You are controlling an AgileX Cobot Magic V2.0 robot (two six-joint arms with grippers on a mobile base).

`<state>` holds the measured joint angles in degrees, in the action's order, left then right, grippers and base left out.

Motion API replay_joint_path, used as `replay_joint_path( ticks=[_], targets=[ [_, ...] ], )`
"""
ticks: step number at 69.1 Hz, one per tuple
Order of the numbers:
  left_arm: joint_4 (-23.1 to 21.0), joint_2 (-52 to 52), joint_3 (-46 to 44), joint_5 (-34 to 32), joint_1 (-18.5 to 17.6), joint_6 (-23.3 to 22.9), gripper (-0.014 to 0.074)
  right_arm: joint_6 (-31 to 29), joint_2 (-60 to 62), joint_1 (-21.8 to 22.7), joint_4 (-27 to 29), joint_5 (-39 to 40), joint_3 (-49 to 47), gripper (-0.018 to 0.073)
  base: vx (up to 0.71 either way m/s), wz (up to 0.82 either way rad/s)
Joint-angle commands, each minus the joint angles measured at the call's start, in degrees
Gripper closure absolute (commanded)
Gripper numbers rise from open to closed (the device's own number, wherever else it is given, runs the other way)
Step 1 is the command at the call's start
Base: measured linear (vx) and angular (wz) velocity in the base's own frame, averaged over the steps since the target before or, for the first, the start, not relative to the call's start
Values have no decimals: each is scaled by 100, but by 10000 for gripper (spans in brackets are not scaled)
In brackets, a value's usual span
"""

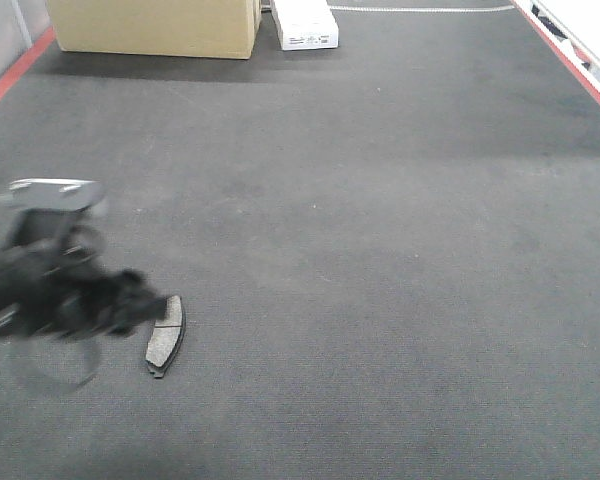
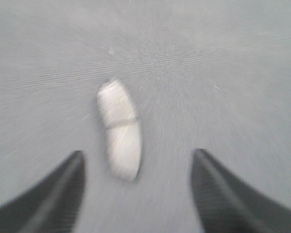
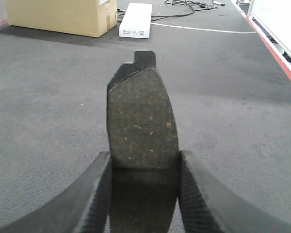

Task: Move and align brake pads A on conveyor
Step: 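Open the left gripper to release the pad and lift away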

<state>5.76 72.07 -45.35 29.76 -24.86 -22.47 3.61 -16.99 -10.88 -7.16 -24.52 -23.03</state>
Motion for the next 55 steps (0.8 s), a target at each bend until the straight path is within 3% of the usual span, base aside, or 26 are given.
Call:
replay_joint_path(
  ticks=[1, 20, 38, 45, 55],
  targets=[
    [157, -809, 310, -298, -33, 43, 285, -44, -40, 7, -47, 560, -163, 564, 0, 0],
    [227, -3096, 1654, -490, -33, 143, 606, -44, -40, 7, -47, 560, -163, 564, 0, 0],
    [701, -4839, 2285, -634, -33, 143, 603, -44, -40, 7, -47, 560, -163, 564, 0, 0],
    [981, -5247, 2319, -629, -33, 143, 603, -44, -40, 7, -47, 560, -163, 564, 0, 0],
    [1040, -5484, 2319, -636, -33, 143, 603, -44, -40, 7, -47, 560, -163, 564, 0, 0]
  ],
)
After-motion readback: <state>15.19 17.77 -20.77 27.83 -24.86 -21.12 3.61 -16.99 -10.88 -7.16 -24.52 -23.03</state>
